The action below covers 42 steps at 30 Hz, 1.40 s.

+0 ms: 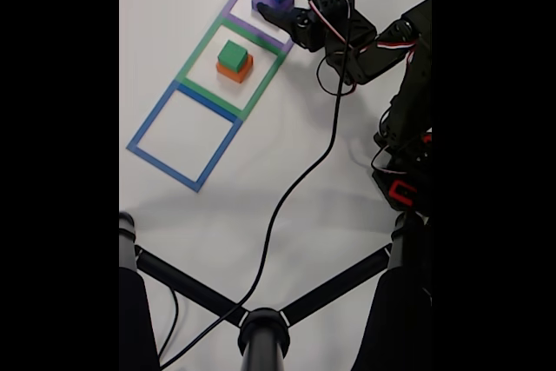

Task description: Tower of hanoi

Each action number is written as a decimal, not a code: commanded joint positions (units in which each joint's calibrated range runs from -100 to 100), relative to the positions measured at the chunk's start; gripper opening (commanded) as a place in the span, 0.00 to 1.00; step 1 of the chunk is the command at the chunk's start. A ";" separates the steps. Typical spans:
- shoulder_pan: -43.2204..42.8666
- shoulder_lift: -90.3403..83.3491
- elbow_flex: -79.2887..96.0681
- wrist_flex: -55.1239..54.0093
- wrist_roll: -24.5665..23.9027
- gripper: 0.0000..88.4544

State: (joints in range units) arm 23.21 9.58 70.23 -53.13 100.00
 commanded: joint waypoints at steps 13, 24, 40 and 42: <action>1.38 2.12 -4.04 -1.54 0.00 0.26; 1.23 3.00 -5.49 -1.54 0.00 0.16; 0.77 5.32 -7.67 -1.79 0.00 0.07; 0.77 5.56 -7.85 -1.95 0.00 0.06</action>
State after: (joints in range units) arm 24.19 15.15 64.23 -53.45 100.00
